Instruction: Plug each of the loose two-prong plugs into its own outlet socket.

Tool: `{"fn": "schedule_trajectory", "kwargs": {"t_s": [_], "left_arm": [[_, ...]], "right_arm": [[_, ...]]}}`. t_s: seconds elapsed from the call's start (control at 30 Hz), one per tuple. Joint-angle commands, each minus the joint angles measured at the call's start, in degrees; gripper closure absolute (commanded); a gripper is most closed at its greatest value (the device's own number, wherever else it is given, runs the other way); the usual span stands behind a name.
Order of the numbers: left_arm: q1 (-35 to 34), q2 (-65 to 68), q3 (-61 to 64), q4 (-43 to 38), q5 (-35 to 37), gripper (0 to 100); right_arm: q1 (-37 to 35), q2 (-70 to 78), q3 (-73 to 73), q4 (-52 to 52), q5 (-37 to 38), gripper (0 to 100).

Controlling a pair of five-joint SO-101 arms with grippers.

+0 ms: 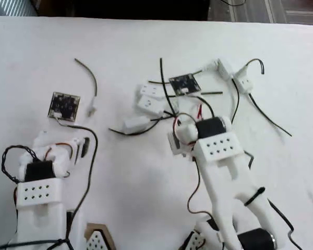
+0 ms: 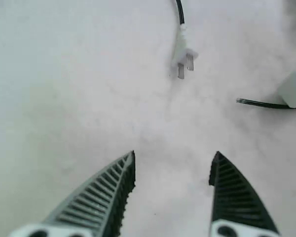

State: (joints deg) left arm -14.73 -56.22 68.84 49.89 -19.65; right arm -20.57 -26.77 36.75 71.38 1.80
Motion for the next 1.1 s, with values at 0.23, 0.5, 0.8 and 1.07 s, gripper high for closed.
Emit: {"fn": "schedule_trajectory", "kwargs": {"t_s": [0.23,0.5,0.8,1.07], "left_arm": [[15.8,8.7,-24.4,18.4,-17.7,72],[25.8,30.4,-37.2,15.4,-25.8,72],[28.2,56.5,-55.6,10.7,-26.4,72],[28.0,75.4,-70.5,15.6,-26.4,72]], "right_arm": [[11.7,-11.0,20.8,-33.9,-17.1,98.1],[19.2,-11.4,25.0,-42.8,-21.8,98.1],[19.5,-11.2,25.5,-43.4,-21.7,98.1],[19.5,-11.2,25.5,-43.4,-21.4,98.1]]}}
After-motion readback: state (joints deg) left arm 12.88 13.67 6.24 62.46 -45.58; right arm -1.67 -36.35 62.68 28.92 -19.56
